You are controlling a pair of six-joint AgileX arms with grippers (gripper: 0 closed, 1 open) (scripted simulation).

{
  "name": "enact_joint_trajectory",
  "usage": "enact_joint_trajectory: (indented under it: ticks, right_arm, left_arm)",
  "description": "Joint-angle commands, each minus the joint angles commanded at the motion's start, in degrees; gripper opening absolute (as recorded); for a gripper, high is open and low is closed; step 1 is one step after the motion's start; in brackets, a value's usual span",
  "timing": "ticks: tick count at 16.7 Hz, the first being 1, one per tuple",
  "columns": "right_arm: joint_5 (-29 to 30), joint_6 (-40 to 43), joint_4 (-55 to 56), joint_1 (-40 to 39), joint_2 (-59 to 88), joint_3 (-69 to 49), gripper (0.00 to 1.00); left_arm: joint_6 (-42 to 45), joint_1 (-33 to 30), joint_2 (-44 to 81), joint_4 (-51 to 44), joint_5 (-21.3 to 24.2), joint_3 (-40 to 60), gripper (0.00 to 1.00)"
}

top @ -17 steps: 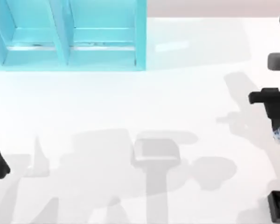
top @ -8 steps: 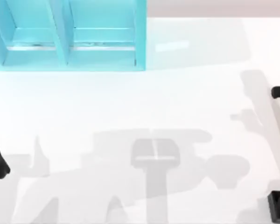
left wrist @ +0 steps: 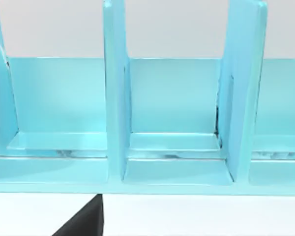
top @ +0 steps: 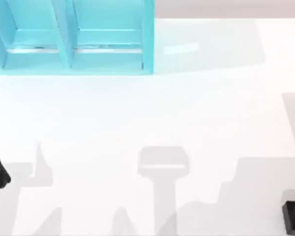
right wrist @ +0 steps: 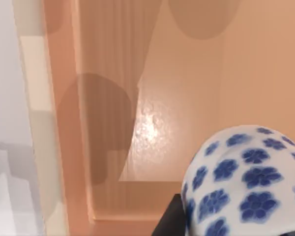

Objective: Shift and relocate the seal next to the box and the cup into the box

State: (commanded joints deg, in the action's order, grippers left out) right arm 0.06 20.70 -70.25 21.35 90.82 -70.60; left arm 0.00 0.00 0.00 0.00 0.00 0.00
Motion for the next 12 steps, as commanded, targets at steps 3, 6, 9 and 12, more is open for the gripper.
enact_joint_trajectory:
  ticks: [3,6,9,12]
  right_arm:
    - [0.0,9.1,0.5,9.1,-1.9,2.5,0.00]
    - [0.0,12.9,1.1,12.8,-3.3,4.2,0.00]
    - [0.0,13.0,1.2,12.9,-3.4,4.2,0.00]
    - [-0.6,13.4,1.5,13.4,-3.8,4.9,0.00]
  left_arm:
    - [0.0,0.0,0.0,0.0,0.0,0.0,1.00]
    - [0.0,0.0,0.0,0.0,0.0,0.0,1.00]
    - [0.0,0.0,0.0,0.0,0.0,0.0,1.00]
    - [0.0,0.0,0.0,0.0,0.0,0.0,1.00]
